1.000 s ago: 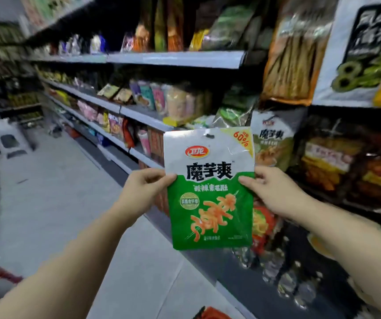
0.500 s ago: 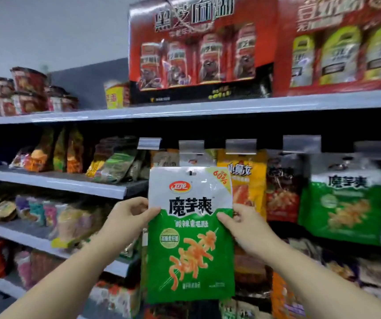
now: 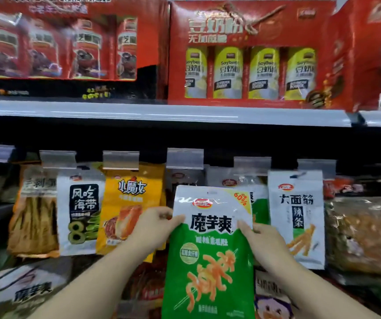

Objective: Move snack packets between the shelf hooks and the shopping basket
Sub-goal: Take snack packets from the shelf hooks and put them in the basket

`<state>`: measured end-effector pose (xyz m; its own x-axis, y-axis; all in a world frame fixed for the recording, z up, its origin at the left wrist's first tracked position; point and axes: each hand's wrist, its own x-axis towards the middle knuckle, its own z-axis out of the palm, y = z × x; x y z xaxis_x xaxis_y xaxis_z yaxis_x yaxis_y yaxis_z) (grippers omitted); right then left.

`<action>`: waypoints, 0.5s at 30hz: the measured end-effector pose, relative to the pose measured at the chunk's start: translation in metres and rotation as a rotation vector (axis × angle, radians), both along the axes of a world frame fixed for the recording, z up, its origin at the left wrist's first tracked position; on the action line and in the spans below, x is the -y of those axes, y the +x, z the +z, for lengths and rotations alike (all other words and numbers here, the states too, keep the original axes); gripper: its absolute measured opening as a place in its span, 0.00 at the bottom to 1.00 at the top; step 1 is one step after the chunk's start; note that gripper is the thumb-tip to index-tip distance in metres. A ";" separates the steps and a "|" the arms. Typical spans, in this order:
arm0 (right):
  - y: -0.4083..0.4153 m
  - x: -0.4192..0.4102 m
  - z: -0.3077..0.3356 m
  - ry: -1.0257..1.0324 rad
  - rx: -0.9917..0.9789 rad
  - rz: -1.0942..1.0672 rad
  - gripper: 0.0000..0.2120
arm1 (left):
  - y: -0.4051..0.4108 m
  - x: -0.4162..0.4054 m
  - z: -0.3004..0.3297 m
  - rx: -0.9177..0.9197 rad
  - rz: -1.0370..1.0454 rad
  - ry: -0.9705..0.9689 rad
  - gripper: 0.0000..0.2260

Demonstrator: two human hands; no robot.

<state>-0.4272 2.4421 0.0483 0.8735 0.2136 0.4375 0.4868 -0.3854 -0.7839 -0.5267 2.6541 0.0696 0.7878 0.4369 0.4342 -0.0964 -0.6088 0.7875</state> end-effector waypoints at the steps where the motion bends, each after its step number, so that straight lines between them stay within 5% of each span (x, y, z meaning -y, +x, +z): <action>1: 0.011 0.010 0.002 0.009 0.004 -0.018 0.26 | 0.013 0.010 0.003 0.024 -0.033 -0.009 0.10; 8: 0.049 0.050 0.025 0.094 0.177 -0.098 0.24 | 0.078 0.040 0.020 0.217 -0.110 -0.016 0.06; 15: 0.075 0.052 0.032 0.115 0.100 -0.064 0.21 | 0.107 0.048 0.017 0.247 -0.113 -0.064 0.09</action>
<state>-0.3524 2.3904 0.0801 0.8349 0.1020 0.5409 0.5415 -0.3288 -0.7738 -0.4194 2.6065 0.0864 0.7069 0.3847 0.5935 -0.3550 -0.5329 0.7682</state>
